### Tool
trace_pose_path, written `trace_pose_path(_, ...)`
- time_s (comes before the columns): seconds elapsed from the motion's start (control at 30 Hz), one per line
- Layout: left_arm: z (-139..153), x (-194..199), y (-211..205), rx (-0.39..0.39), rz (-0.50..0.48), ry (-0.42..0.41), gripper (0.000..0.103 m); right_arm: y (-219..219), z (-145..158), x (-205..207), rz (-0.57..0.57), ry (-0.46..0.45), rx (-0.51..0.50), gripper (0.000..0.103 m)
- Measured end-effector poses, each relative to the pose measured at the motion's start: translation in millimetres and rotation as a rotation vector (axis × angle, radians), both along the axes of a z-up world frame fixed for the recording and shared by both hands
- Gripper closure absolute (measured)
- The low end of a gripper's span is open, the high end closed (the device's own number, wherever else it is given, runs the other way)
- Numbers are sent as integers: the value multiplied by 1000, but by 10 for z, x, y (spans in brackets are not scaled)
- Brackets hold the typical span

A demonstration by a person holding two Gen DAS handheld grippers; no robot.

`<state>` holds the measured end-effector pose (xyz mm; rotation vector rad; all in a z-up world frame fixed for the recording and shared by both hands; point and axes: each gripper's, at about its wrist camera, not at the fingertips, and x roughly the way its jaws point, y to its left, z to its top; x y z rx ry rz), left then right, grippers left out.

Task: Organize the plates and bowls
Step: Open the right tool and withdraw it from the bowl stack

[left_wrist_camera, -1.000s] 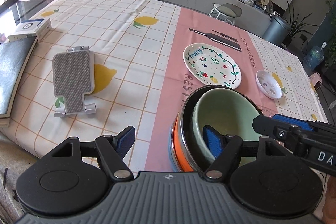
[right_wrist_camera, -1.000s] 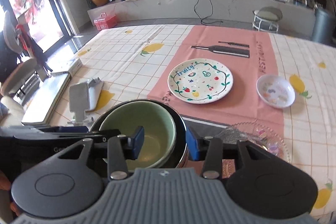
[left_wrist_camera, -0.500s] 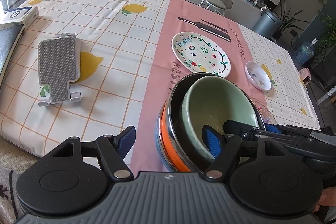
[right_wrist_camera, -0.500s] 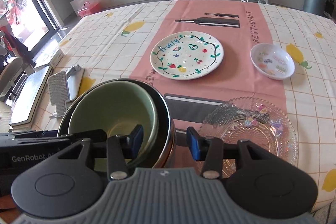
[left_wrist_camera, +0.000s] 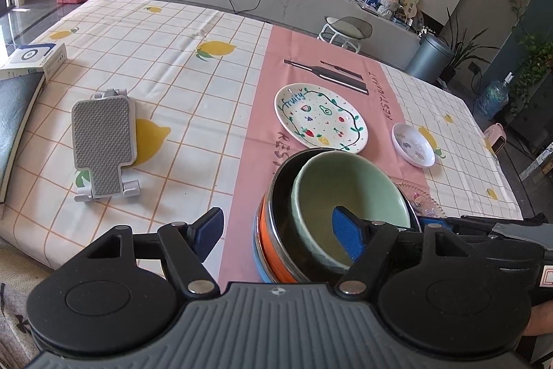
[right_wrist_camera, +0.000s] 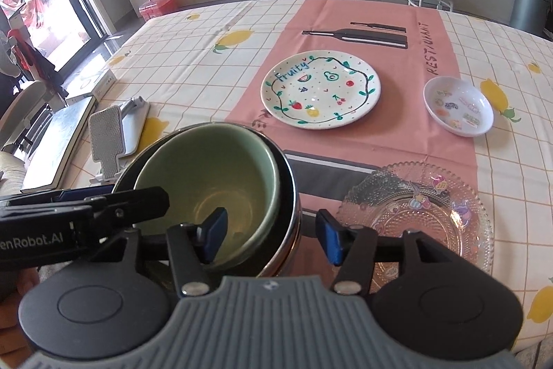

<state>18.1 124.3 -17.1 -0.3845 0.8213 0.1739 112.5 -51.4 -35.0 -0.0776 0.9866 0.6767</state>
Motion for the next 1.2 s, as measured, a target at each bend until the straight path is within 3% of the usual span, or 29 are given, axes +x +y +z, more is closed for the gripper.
trace_pose_path(0.23,149,-70,-127,95,-3,-67,19,-66,160,-37,-17,-77,11,38)
trace_pose_path(0.47,393,-176,-295,237,33,-136,19,-192,392,-92,-21,-148,63,32)
trace_pose_path(0.63,548,-200,-445,278,5,-155,18,-320,528,-81,-46,-162,96,30)
trace_pose_path(0.8,639,-196,-589,292,-33,-176,18,-490,760,-55,-108,-251,92,24)
trace_pose_path(0.93,703,-150,-678,315,-52,-175,18,-620,914,-38,-185,-364,34,17)
trace_pose_path(1.03,744,-123,-711,310,-42,-171,18,-776,902,15,-226,-345,45,17)
trace_pose_path(1.2,778,-32,-745,232,-71,-150,18,-1079,813,158,-272,-307,54,17)
